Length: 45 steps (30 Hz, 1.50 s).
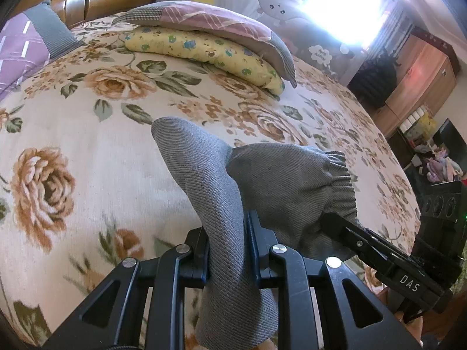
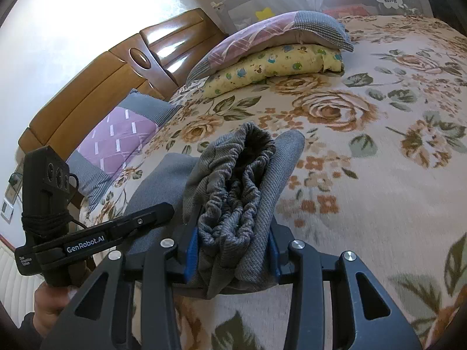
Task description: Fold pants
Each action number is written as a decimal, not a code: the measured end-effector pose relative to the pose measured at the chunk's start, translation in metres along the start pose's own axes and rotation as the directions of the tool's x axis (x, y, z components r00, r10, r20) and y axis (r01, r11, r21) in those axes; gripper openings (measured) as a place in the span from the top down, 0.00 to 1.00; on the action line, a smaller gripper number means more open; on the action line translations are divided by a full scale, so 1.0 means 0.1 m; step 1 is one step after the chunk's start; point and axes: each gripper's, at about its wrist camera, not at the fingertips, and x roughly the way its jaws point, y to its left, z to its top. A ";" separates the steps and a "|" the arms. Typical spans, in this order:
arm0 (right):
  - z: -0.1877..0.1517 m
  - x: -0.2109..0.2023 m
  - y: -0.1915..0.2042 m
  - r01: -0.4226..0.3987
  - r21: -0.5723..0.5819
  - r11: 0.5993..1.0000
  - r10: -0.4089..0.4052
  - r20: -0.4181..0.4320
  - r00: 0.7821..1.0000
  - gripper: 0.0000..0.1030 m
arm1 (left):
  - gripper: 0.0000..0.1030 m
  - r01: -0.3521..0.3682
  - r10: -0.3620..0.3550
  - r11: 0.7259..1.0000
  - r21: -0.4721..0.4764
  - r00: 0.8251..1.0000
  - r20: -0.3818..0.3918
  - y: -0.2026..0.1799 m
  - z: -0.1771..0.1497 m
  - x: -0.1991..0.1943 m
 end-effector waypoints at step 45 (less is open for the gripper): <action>-0.08 0.37 -0.66 0.187 0.065 0.980 -0.179 -0.107 0.978 0.19 | 0.57 -0.061 0.061 0.998 0.002 0.992 -0.114 0.42 -0.22 0.27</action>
